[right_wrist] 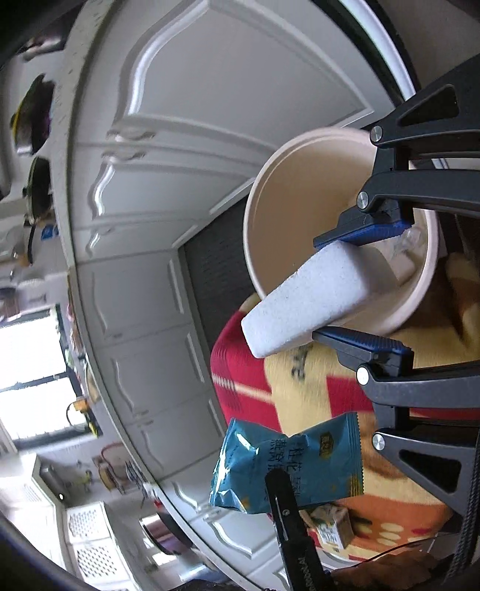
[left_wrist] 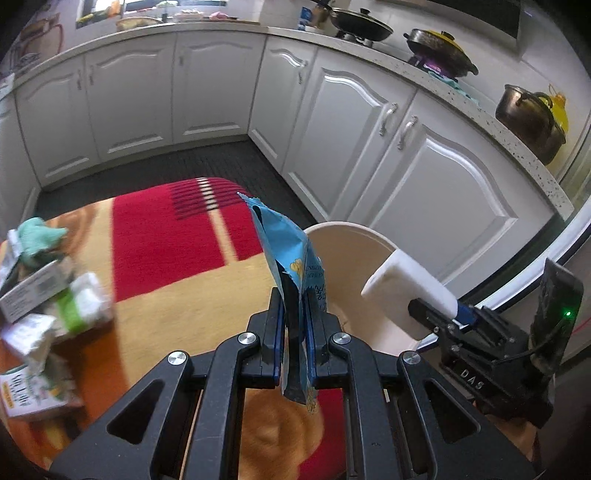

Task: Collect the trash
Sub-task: 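Carry the white sponge bar over the bucket with the right tool, then open the right tool to drop the sponge bar while the left tool drops the blue packet into the bucket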

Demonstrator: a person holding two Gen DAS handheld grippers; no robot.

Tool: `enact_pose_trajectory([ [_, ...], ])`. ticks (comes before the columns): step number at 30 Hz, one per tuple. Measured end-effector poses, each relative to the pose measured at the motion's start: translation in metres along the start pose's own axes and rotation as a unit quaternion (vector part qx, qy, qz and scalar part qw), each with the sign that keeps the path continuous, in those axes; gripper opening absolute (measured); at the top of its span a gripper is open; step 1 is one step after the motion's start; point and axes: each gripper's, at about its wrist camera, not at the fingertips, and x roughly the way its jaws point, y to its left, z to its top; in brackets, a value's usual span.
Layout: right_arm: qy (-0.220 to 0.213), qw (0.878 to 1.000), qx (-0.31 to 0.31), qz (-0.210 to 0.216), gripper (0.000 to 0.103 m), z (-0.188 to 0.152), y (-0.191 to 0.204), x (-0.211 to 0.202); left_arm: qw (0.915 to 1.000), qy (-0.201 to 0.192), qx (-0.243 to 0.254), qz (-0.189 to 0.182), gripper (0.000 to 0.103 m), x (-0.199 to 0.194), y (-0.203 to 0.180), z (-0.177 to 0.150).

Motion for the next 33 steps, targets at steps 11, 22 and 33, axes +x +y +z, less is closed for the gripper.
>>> enact_pose_trajectory([
  [11,0.027,0.998,0.021,-0.045,0.041,-0.01,-0.032,0.024,0.9993,0.029,-0.004,-0.022,0.008,0.055,-0.024,0.005],
  [22,0.039,0.997,0.032,-0.062,0.042,-0.016,-0.042,0.039,0.9989,0.041,-0.003,-0.023,0.008,0.076,-0.031,-0.001],
  [33,0.054,0.995,0.046,-0.071,0.051,-0.02,-0.048,0.047,0.998,0.048,-0.024,-0.032,0.055,0.073,-0.022,-0.004],
])
